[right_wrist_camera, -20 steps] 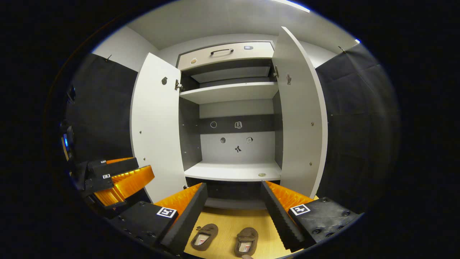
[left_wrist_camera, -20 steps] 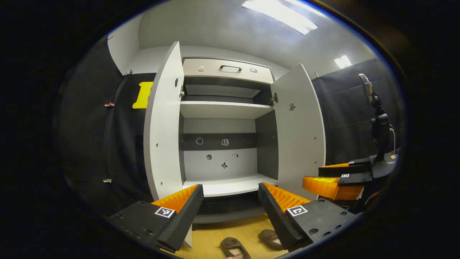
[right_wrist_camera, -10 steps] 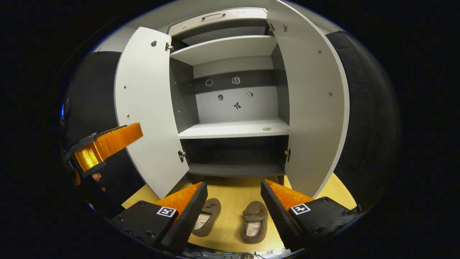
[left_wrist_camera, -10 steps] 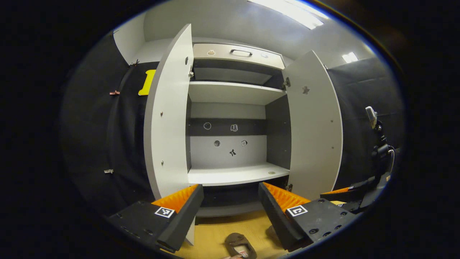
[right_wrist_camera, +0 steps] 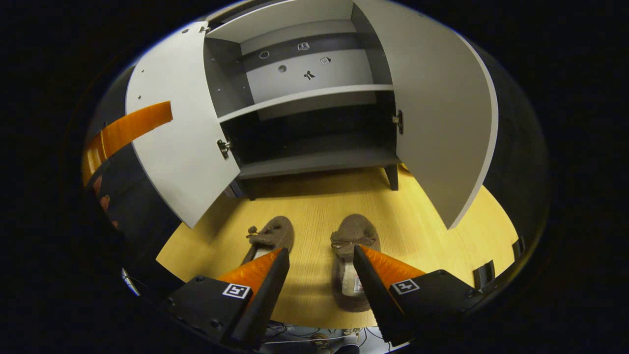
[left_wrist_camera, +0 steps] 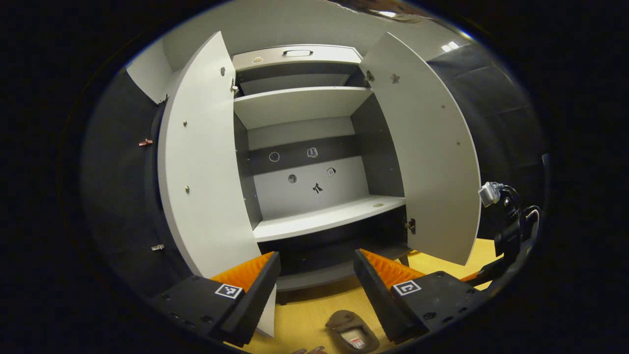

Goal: Grab one shoe with the right hand and put it into the shoe cabinet, grab the other shoe with the left hand and put it into the shoe cabinet; then close the right door with the right hand and the left door with the left hand.

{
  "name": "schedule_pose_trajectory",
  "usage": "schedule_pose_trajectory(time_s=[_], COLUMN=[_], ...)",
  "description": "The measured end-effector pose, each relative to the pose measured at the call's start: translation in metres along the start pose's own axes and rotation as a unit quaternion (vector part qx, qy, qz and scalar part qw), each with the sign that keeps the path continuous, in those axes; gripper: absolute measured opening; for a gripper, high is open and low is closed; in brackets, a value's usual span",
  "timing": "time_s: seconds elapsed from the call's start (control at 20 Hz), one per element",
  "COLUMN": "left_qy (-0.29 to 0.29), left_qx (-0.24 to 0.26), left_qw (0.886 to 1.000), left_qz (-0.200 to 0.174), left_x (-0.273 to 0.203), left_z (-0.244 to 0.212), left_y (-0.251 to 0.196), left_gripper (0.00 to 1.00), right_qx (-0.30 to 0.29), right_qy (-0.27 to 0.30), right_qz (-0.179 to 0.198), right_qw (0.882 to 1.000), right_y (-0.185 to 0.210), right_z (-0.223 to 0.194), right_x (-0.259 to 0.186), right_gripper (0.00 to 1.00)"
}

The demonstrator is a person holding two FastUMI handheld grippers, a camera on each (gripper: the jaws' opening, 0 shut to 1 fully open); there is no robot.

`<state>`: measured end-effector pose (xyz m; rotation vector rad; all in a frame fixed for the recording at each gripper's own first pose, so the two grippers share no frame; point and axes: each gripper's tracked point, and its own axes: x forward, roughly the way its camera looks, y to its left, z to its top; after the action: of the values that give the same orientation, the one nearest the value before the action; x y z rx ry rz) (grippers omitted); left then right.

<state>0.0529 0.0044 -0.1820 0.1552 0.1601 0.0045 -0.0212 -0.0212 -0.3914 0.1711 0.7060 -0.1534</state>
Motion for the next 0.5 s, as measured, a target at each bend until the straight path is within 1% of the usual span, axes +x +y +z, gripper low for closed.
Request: schedule_pose_trajectory(time_s=[0.1,0.15,0.3,0.4,0.45,0.5], left_qy=[0.012,0.019,0.031,0.039,0.045,0.051], left_qx=[-0.020,-0.031,-0.054,-0.057,-0.056,-0.059], left_qw=[1.000,0.999,0.998,0.998,0.997,0.997], left_qz=[-0.014,-0.017,-0.015,-0.011,-0.008,-0.006], left_x=[0.003,0.005,0.011,0.017,0.021,0.023], left_z=[-0.020,-0.030,-0.051,-0.062,-0.069,-0.074], left_y=[-0.016,-0.021,-0.026,-0.026,-0.026,-0.025], left_gripper=[0.95,0.95,0.96,0.96,0.96,0.96], right_qx=[-0.001,0.000,-0.002,-0.007,-0.010,-0.015], right_qy=[0.015,0.021,0.031,0.034,0.034,0.035], right_qz=[-0.005,-0.007,-0.014,-0.014,-0.013,-0.013], right_qw=[1.000,1.000,0.999,0.999,0.999,0.999], right_y=[-0.009,-0.013,-0.025,-0.027,-0.027,-0.025], right_z=[-0.020,-0.029,-0.043,-0.050,-0.050,-0.051], right_x=[0.017,0.026,0.051,0.069,0.077,0.084], right_gripper=[0.88,0.85,0.84,0.84,0.72,0.73])
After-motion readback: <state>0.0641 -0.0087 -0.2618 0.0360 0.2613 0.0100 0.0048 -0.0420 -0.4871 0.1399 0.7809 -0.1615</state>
